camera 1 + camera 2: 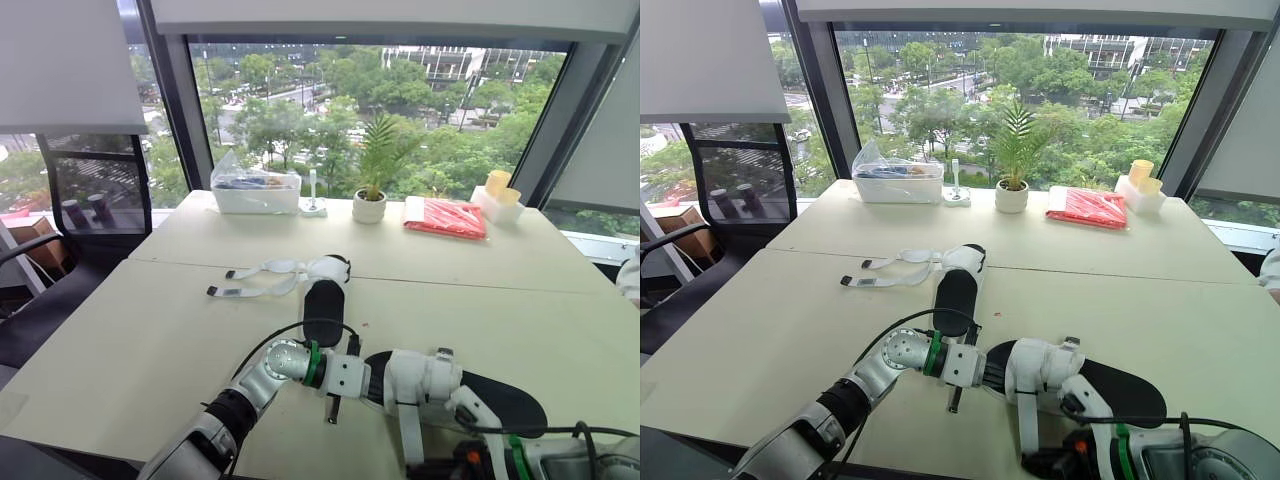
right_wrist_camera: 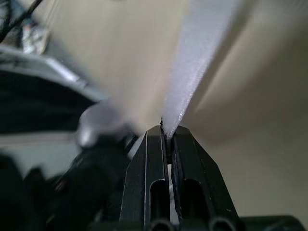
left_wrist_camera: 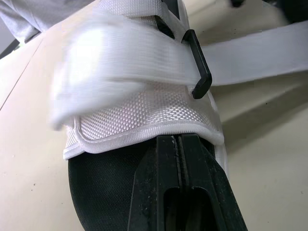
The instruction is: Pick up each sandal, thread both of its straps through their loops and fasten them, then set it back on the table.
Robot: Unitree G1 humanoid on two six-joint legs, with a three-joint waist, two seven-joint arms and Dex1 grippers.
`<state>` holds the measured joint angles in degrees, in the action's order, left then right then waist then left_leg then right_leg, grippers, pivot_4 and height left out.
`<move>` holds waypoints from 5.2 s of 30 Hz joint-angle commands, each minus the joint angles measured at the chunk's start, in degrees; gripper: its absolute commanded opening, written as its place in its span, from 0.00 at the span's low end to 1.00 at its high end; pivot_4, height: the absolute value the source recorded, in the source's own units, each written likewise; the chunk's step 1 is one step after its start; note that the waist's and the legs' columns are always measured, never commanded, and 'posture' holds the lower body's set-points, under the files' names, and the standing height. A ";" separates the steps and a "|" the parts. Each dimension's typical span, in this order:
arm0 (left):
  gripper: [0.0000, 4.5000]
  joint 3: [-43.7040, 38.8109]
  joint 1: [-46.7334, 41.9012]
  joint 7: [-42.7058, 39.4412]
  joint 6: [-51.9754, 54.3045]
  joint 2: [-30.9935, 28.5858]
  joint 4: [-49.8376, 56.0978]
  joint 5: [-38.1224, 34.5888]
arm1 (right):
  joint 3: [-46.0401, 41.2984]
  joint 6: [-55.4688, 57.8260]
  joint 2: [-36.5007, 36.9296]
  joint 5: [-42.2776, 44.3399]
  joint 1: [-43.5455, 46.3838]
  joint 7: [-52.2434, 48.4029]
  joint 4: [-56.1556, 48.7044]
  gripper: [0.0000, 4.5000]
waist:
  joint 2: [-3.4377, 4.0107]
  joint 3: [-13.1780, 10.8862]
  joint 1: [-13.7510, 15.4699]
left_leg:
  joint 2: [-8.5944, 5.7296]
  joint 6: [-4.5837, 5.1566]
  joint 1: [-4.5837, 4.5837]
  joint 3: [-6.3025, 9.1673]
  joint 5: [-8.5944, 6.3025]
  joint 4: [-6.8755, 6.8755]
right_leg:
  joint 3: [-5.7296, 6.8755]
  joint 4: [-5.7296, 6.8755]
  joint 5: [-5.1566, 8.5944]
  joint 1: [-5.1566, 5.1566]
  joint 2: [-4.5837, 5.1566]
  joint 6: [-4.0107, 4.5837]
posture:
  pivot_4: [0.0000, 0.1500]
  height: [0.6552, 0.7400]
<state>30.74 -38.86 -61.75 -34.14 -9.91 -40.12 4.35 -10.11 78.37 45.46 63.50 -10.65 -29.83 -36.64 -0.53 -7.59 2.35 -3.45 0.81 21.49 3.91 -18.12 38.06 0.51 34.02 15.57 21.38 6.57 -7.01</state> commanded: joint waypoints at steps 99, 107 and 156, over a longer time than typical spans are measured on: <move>0.00 -9.72 3.00 -10.20 30.77 -10.24 20.51 -11.90 | 9.68 -125.76 12.56 -98.22 15.63 7.01 29.08 0.89 | 0.36 -1.13 -3.03 | -0.62 -0.83 0.07 0.51 0.71 0.07 | -0.47 1.63 -0.11 0.93 -0.50 -0.62 | 1.00 0.97; 0.00 -14.21 3.37 -7.32 38.73 -11.73 25.84 -14.29 | 19.14 -137.03 10.43 -107.68 29.38 12.94 39.44 0.77 | 0.42 -1.21 -2.91 | -0.64 -1.06 0.27 0.53 0.84 0.07 | -0.49 1.69 -0.09 1.15 -0.50 -0.58 | 1.00 0.97; 0.00 -18.50 2.66 4.05 39.81 -14.88 28.57 -10.75 | 29.13 -61.33 -15.82 -114.83 58.83 22.67 74.02 0.01 | 0.70 -1.32 -5.20 | -0.60 -1.47 0.89 0.43 1.11 0.14 | -0.77 2.49 -0.09 2.22 -0.60 -0.48 | 1.00 0.97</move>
<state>12.68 -35.96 -57.59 5.95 -24.49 -13.37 -6.23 18.18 17.81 30.83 -52.23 46.45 -8.44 37.96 0.17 -8.91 -2.85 -4.05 -0.66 22.38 4.34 -17.00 38.20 -0.27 36.54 15.48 23.62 5.97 -7.49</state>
